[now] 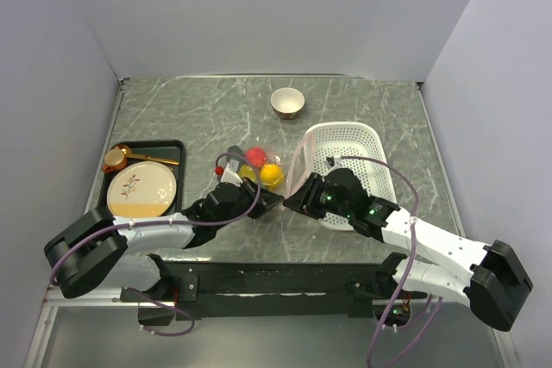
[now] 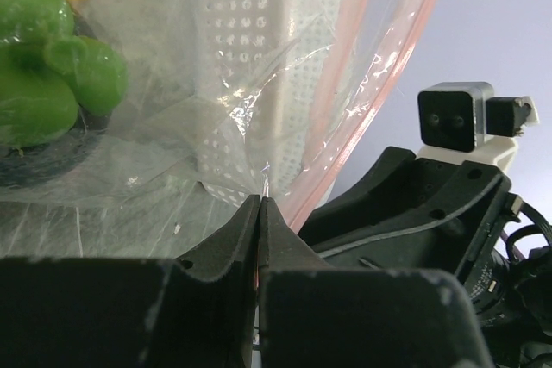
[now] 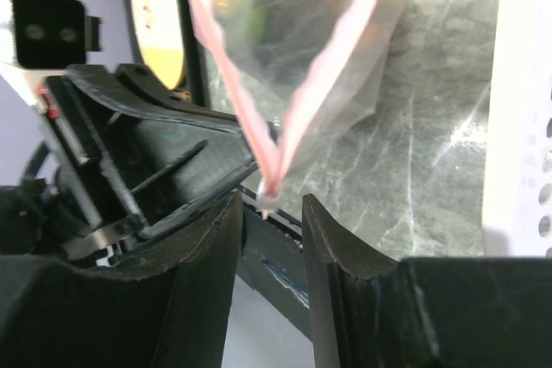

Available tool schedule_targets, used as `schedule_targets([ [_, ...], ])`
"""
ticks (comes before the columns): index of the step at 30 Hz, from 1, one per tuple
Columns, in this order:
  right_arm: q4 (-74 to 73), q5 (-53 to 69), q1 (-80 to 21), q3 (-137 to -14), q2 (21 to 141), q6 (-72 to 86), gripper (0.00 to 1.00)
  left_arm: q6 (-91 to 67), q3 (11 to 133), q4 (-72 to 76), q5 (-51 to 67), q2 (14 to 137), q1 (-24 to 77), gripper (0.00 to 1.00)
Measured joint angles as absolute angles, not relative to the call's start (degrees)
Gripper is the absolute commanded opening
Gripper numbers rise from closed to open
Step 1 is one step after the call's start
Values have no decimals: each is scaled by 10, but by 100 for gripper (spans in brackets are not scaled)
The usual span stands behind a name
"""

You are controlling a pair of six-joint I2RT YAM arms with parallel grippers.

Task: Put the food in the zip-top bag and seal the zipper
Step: Zip the zipper food storage bag at the center of the board.

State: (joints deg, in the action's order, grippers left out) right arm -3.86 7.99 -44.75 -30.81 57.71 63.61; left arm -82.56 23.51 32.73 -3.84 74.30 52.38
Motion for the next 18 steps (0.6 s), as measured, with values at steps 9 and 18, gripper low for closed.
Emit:
schedule_targets([
  [9,-33,80,-448,-309,596,634,22,-826,235,327,-42,743,527,7],
  [18,-30,77,-449,-312,600,632,0,-827,235,328,-42,743,527,20],
])
